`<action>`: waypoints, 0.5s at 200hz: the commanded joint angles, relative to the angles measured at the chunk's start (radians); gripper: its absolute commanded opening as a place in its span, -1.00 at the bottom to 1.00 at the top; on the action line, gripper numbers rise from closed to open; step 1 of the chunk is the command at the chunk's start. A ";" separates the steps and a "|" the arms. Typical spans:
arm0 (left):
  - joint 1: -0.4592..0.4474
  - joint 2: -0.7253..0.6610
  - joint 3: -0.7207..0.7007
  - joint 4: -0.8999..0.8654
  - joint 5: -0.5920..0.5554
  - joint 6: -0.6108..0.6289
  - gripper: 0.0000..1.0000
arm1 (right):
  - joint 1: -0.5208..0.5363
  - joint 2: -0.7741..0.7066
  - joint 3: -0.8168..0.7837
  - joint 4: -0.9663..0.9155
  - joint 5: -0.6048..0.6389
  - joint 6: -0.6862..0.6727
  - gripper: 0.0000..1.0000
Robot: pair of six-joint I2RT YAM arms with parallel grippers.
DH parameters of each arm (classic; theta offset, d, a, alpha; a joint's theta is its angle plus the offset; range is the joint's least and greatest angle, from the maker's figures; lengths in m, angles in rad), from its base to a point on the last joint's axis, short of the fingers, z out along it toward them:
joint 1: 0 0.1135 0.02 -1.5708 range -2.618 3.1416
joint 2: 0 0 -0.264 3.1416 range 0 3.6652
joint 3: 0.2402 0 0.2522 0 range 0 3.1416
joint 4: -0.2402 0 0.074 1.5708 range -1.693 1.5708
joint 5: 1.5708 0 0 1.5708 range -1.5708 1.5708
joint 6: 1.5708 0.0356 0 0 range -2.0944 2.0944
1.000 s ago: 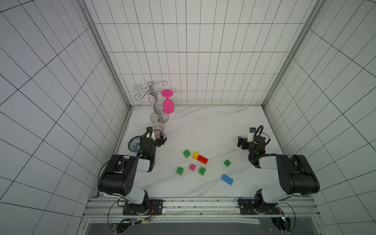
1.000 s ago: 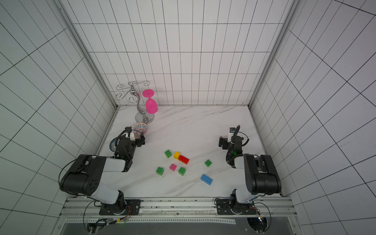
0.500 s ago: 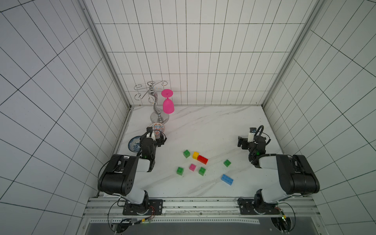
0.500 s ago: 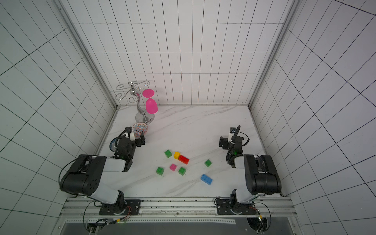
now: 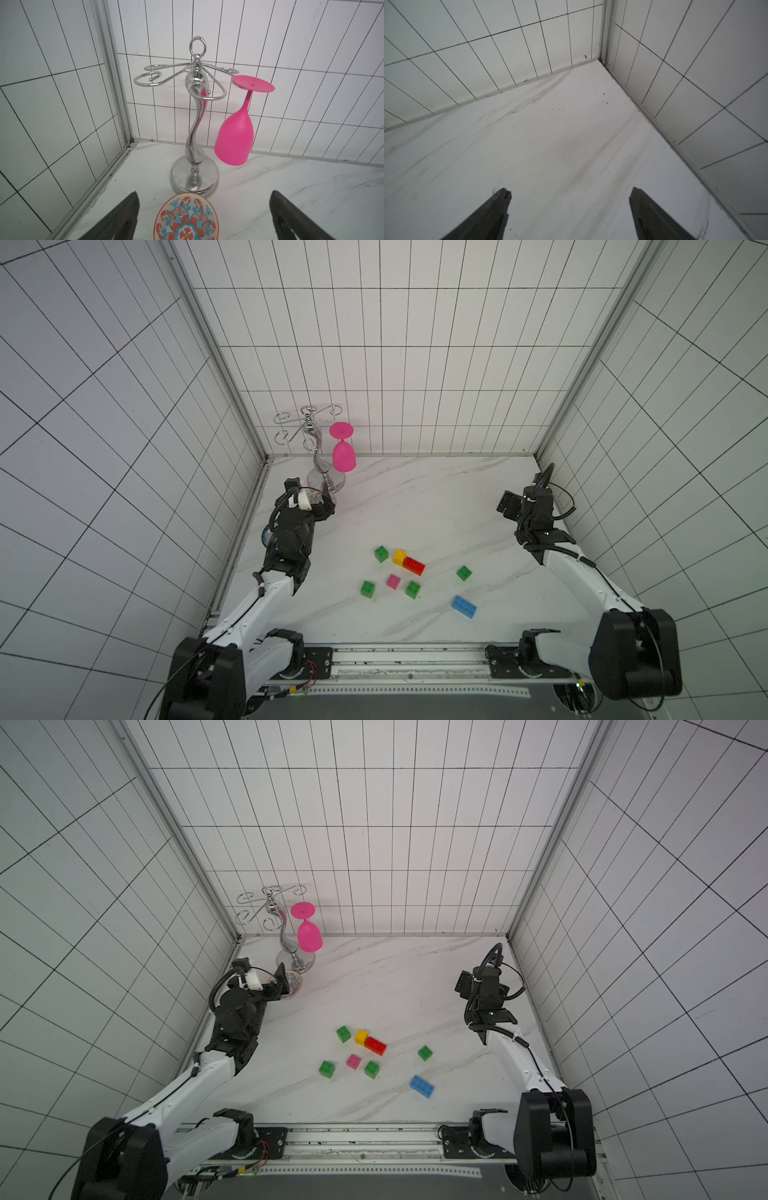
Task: Assemble the letter r with lego
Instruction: Pick up the lego brick from the center of the board.
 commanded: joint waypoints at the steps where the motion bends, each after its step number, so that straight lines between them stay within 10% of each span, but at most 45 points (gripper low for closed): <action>1: 0.000 -0.072 0.038 -0.335 0.111 -0.073 0.96 | 0.039 -0.042 0.109 -0.481 -0.156 0.111 0.78; 55: -0.066 -0.094 0.164 -0.780 0.245 -0.115 0.96 | 0.229 0.017 0.313 -1.079 -0.391 0.141 0.65; 100: -0.098 -0.081 0.202 -0.928 0.324 -0.135 0.96 | 0.385 -0.011 0.247 -0.993 -0.543 0.196 0.63</action>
